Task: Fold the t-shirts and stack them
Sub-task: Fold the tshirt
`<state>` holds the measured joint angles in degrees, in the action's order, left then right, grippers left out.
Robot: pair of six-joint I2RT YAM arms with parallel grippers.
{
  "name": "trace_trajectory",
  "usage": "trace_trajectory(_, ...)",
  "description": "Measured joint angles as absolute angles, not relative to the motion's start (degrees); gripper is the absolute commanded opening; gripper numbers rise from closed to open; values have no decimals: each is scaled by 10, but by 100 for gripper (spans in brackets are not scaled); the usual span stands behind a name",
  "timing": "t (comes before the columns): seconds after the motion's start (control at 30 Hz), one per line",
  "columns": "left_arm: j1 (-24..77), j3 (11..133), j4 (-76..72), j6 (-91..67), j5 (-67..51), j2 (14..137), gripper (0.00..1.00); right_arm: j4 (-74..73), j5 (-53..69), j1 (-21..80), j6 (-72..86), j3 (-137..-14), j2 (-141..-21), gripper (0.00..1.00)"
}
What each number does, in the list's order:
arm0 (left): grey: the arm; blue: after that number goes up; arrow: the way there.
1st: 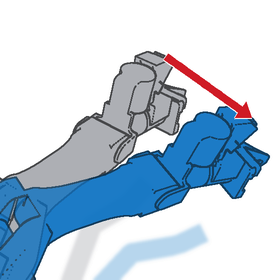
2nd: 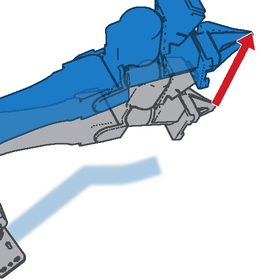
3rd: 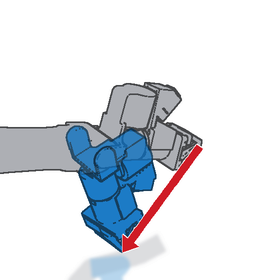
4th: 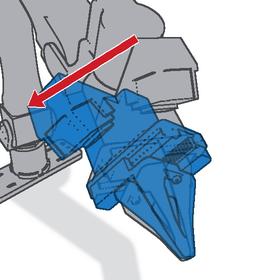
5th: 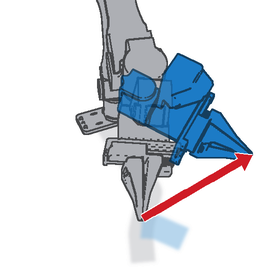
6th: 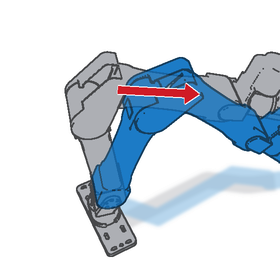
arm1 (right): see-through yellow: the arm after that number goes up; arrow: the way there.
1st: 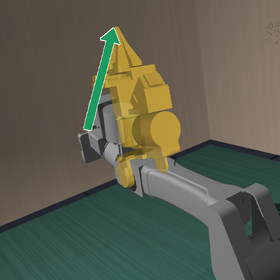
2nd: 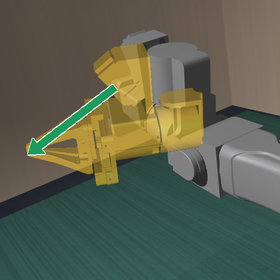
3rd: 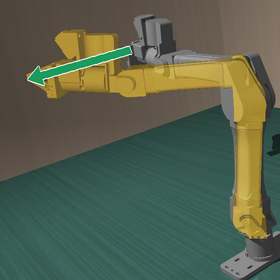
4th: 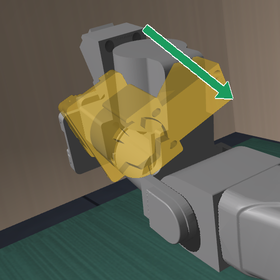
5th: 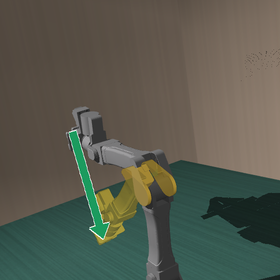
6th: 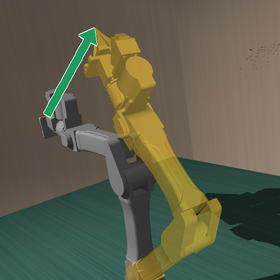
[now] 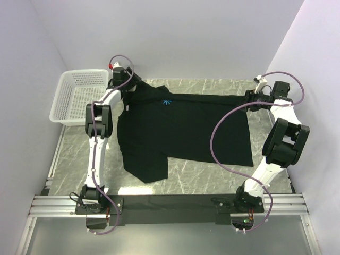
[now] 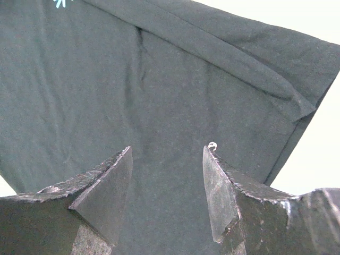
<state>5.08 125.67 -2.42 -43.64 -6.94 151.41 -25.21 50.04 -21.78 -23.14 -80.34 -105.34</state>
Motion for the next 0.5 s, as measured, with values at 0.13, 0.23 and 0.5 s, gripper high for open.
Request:
trace_trajectory(0.13, 51, 1274, -11, -436, -64, 1527, 65, -248, 507, -221, -218, -803, -1053, 63)
trace_trajectory(0.23, 52, 1280, -2, -435, -63, 1530, 60, -243, 510, -225, -207, -803, -1050, 63)
trace_trajectory(0.5, 53, 1295, 25, -425, -79, 1537, 40, -232, 526, -237, -180, -802, -1048, 63)
